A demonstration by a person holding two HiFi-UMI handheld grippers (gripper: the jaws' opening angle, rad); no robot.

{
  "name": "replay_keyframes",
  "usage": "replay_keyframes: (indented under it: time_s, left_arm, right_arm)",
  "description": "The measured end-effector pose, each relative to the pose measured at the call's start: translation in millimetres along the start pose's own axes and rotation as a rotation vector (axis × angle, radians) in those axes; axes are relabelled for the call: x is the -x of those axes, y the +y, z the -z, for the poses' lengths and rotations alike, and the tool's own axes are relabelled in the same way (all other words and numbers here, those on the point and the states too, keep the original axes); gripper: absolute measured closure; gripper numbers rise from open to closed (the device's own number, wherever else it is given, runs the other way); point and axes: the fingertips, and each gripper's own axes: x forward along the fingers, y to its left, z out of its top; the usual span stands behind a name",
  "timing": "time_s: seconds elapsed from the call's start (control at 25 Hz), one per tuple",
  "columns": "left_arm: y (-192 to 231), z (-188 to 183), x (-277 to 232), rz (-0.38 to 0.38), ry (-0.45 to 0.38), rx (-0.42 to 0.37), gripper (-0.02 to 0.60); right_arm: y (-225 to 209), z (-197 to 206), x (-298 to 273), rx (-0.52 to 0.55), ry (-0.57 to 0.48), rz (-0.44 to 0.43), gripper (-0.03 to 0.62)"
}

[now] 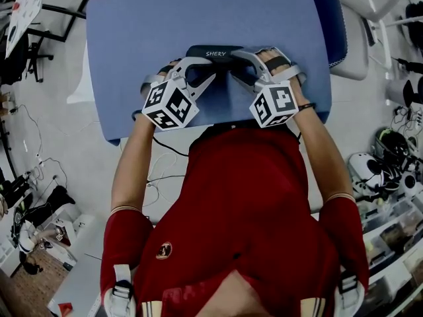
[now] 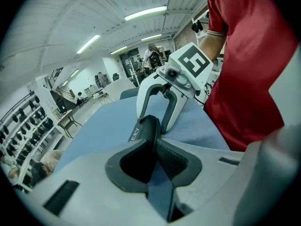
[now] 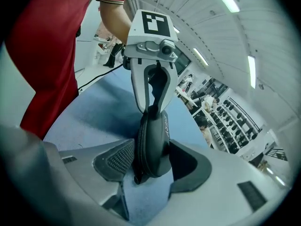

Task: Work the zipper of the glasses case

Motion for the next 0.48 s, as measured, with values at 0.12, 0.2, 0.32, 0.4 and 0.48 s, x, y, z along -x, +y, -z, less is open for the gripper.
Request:
replay_keyframes:
  time_s: [0.12, 0.2, 0.32, 0.4, 0.48]
  left_arm:
    - [0.2, -5.9, 3.7, -0.004, -0.005, -0.029, 0.497]
    - [1.9, -9.9, 4.7, -0.005, -0.004, -0.05, 0.456]
    - [3.1, -8.5, -0.1, 0.002, 0.044, -0.099, 0.417]
    - [1.4, -5.8, -8.7, 0.02, 0.087, -0.131, 0.406]
    - [-0.4, -3.8, -16.9, 0.038, 0.125, -0.16, 0.382]
  right_arm:
    - [2.5, -0.7, 1.0, 0.046, -0.008, 0.001, 0.378]
    - [3.5, -1.9, 1.2, 0.075, -0.014, 0.001, 0.384]
    - [4.3, -4.9, 2.8, 0.1, -0.022, 0.002, 0.39]
    - [5.5, -4.4, 4.7, 0.113, -0.027, 0.002, 0.398]
    - [6.7, -2.9, 6.3, 0.121, -0.03, 0.001, 0.401]
